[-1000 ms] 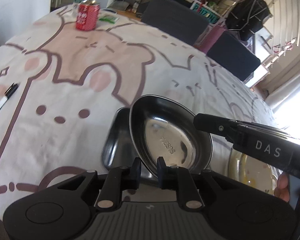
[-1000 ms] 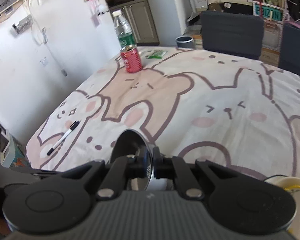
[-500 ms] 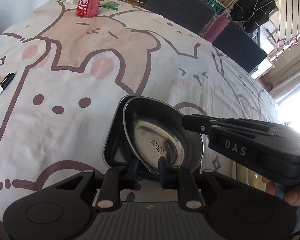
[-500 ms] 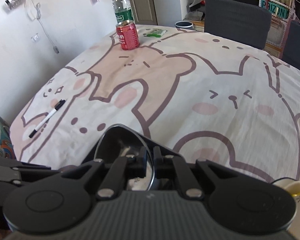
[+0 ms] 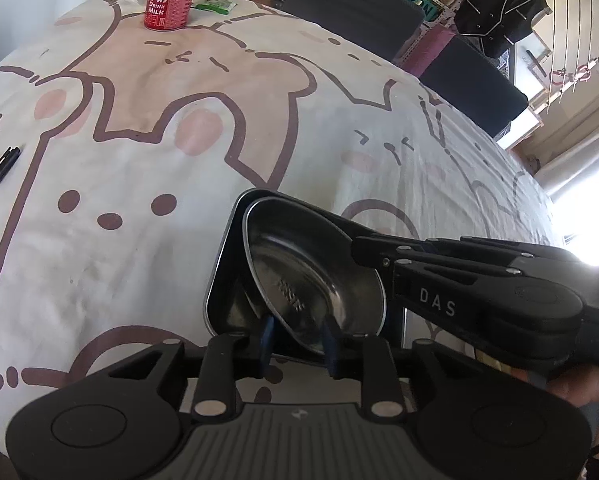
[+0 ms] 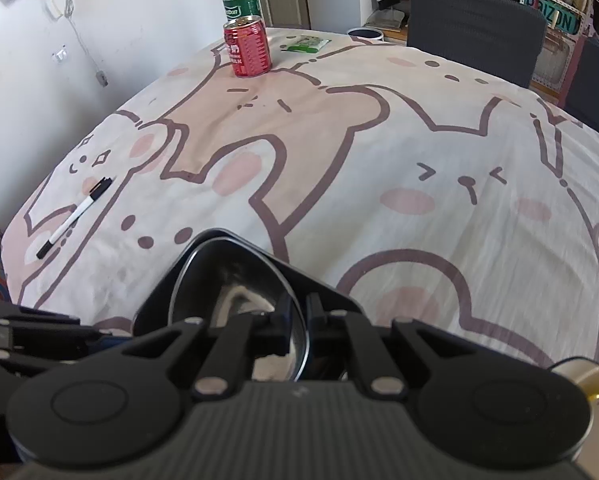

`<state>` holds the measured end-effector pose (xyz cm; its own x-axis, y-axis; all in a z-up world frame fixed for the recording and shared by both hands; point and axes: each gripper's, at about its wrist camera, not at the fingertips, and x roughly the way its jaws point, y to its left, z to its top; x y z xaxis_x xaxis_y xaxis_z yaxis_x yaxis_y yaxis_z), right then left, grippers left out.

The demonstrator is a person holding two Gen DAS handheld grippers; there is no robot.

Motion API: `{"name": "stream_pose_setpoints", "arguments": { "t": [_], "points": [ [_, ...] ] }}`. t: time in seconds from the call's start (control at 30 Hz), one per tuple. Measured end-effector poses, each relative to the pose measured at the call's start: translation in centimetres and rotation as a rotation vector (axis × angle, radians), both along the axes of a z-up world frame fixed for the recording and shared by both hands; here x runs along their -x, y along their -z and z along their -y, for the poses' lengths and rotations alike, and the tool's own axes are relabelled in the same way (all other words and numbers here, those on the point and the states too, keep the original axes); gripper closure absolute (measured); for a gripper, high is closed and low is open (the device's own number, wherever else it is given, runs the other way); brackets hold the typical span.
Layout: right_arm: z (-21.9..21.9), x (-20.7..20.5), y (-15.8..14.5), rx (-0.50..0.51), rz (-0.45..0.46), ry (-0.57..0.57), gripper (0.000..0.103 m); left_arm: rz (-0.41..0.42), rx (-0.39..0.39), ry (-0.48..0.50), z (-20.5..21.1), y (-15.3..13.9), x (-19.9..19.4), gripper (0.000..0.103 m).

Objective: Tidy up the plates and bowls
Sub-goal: 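Lower the round steel cup into the stacked steel trays with both grippers, then open both grippers and release the round steel cup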

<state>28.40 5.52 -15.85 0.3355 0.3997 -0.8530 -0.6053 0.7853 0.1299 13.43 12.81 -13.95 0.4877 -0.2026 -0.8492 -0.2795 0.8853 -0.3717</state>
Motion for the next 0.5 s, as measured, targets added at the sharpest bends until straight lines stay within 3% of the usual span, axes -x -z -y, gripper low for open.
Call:
{"name": "stream_pose_setpoints", "arguments": {
  "t": [0.07,0.13,0.27,0.33,0.5],
  "points": [
    [0.0,0.1,-0.1,0.001,0.013,-0.005,0.091,0.01,0.008,0.001,-0.2,-0.2,0.1,0.06],
    [0.2,0.1,-0.4,-0.004,0.026,-0.004,0.083,0.02,0.013,-0.001,-0.5,-0.5,0.3,0.049],
    [0.9,0.0,-1.2,-0.019,0.045,0.028,0.064,0.039,0.027,0.007,-0.9,-0.9,0.7,0.039],
    [1.2,0.1,-1.6,-0.041,0.046,0.04,0.057,0.05,0.025,0.022,-1.0,-1.3,0.9,0.027],
    [2.0,0.7,-2.9,-0.093,0.054,0.08,0.031,0.1,0.031,0.091,-0.8,-2.6,1.2,0.009]
  ]
}}
